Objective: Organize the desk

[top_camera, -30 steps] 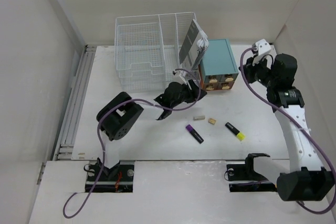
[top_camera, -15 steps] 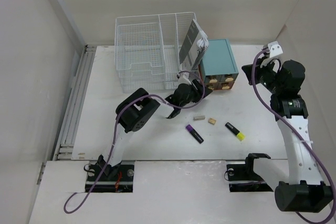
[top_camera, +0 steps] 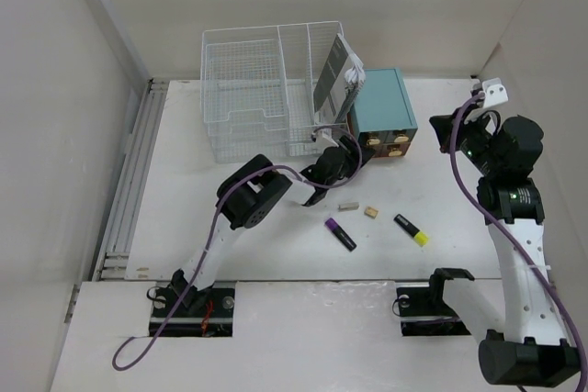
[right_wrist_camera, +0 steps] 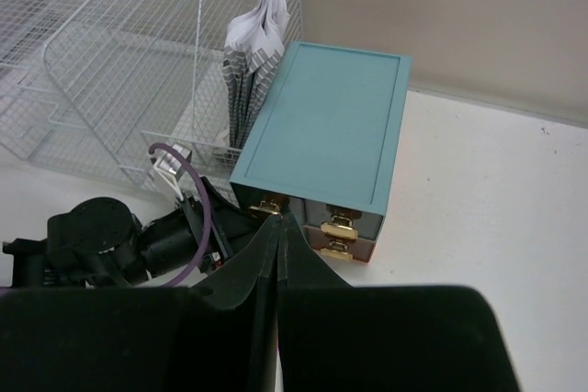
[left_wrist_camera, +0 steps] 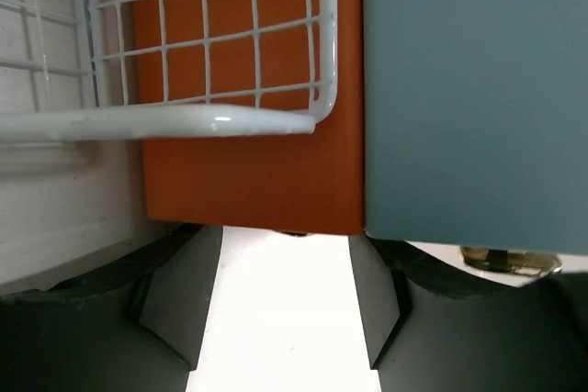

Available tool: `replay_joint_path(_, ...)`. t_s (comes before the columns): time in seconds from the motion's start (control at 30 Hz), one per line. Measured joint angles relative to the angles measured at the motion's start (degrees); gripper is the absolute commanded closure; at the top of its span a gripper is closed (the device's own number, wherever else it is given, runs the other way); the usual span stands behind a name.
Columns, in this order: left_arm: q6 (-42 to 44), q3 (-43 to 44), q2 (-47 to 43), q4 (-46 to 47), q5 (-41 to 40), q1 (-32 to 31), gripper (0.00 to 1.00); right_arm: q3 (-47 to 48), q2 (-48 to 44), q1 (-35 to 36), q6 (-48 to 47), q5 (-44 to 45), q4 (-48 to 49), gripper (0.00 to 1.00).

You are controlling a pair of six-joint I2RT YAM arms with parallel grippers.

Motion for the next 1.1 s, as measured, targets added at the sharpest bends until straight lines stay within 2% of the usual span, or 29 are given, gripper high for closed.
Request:
replay_joint_path(0.17, -2.78, 0.63, 0.76, -0.09, -2.99, -0.42, 0.46, -0.02, -0.33, 0.00, 0.39, 0.00, -0.04, 1.00)
replay_joint_path(0.27, -3.87, 0.68, 0.87, 0.07, -4.94, -0.94, 0.50, -0.02, -0.74, 0.00, 0.50, 0.00, -0.02, 1.00)
replay_joint_path(0.43, -5.25, 0.68, 0.90, -0.46, -11.30, -2.78, 0.61, -0.44, -1.36, 0.00, 0.70, -0.02, 0.07, 1.00)
replay_joint_path(0.5, -5.79, 0.68, 0.90, -0.46, -13.49, -3.39, 0.69, -0.59, -1.42, 0.00, 0.76, 0.00, 0.11, 1.00)
replay_joint_path(0.67, -6.91, 0.68, 0.90, -0.39, -16.46, -4.24, 0.80, -0.92, -1.44, -0.02, 0.85, 0.00, 0.22, 1.00)
replay_joint_path(0.83, -7.54, -0.07, 0.92, 0.72, -17.64, -4.76, 0.80, -0.98, -1.44, -0.02, 0.85, 0.00, 0.37, 1.00)
replay_joint_path(1.1, -8.66, -5.86, 0.76, 9.07, -17.90, -7.17, 0.80, -0.98, -1.44, -0.02, 0.85, 0.00, 0.37, 1.00)
